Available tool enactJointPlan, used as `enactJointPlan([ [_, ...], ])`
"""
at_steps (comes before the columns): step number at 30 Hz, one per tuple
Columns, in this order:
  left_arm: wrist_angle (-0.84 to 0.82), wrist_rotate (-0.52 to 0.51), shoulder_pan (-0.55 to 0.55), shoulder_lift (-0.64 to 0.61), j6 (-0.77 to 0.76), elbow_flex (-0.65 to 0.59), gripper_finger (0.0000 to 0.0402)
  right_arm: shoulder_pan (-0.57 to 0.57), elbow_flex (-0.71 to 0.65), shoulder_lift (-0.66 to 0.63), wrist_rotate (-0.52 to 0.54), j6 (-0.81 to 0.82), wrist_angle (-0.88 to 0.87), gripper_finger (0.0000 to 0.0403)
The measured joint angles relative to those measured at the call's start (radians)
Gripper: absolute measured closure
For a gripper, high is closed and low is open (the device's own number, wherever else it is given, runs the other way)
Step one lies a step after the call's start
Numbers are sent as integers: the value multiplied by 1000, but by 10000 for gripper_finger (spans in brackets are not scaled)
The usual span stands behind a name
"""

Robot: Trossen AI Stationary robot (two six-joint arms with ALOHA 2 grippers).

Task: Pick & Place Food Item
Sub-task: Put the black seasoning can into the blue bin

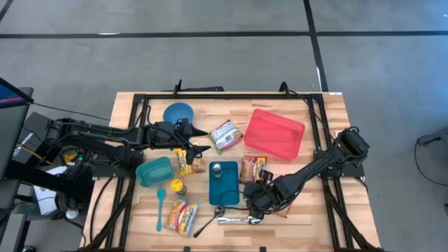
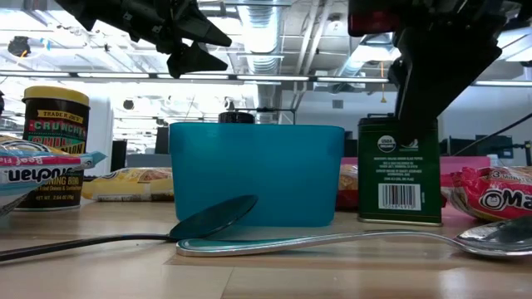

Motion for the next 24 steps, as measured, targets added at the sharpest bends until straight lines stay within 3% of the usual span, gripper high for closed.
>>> enactJointPlan([
  [7,0,0,0,0,0,0,109,0,0,0,0,-5,22,237],
  [13,0,0,0,0,0,0,109,0,0,0,0,-17,22,277],
  [24,0,0,0,0,0,0,109,-1,0,0,0,-27,32,265],
])
